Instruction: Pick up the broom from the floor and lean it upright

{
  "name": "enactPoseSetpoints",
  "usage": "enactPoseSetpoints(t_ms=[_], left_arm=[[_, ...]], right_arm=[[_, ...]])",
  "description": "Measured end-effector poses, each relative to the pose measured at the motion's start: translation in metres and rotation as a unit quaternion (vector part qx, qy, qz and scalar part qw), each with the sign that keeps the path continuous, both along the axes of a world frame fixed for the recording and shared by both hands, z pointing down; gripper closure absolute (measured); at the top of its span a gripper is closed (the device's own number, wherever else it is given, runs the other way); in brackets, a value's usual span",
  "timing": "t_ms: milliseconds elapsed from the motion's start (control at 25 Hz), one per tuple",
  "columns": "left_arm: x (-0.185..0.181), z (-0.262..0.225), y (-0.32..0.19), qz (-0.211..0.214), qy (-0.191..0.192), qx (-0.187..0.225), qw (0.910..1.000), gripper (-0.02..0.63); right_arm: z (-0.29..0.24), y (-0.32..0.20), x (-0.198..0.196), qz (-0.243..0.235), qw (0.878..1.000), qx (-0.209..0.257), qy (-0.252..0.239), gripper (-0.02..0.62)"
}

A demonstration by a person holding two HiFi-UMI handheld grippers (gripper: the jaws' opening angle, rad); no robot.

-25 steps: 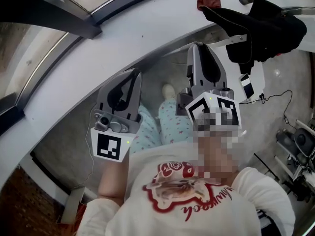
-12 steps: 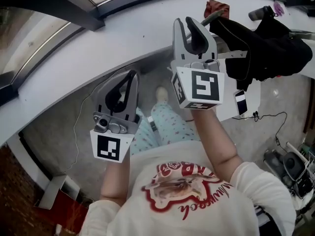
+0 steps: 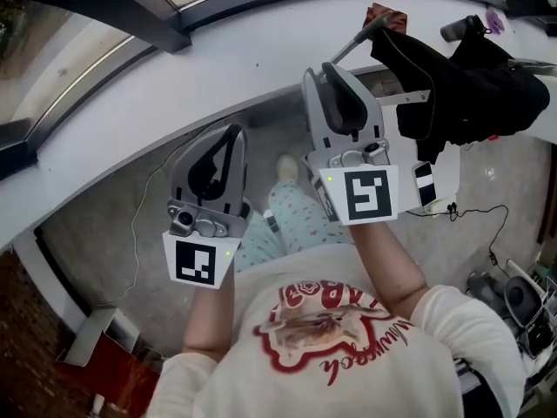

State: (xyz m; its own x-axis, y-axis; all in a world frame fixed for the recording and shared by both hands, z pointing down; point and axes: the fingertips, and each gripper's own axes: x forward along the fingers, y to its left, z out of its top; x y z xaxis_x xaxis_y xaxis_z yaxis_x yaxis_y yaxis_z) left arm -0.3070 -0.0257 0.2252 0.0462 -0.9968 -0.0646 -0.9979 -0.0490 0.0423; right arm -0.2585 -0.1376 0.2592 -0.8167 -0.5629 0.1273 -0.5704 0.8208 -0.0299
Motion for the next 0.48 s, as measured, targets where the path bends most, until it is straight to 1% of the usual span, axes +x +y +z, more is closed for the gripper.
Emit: enactPoseSetpoints(t_ms=[120, 240, 320, 480], left_arm=[[0.007, -0.018, 0.015, 0.012, -0.007, 0.016, 0.9998, 0.584], [0.017, -0.036, 0.041, 0.026, -0.012, 0.033, 0.9991, 0.584], [0.026, -0.046, 0.067, 0.037, -0.017, 0.041, 0.9983, 0.584], [0.048, -0.062, 0.135, 0.060, -0.020, 0.045, 0.9970, 0.584]], right_arm=[[-0.023, 0.023, 0.008, 0.003, 1.000, 0.012, -0.017, 0.508], [-0.047, 0.060, 0.015, 0.005, 0.999, 0.027, -0.032, 0.513], [-0.062, 0.092, 0.021, 0.008, 0.998, 0.034, -0.045, 0.518], [-0.088, 0.167, 0.043, 0.023, 0.996, 0.033, -0.077, 0.526]])
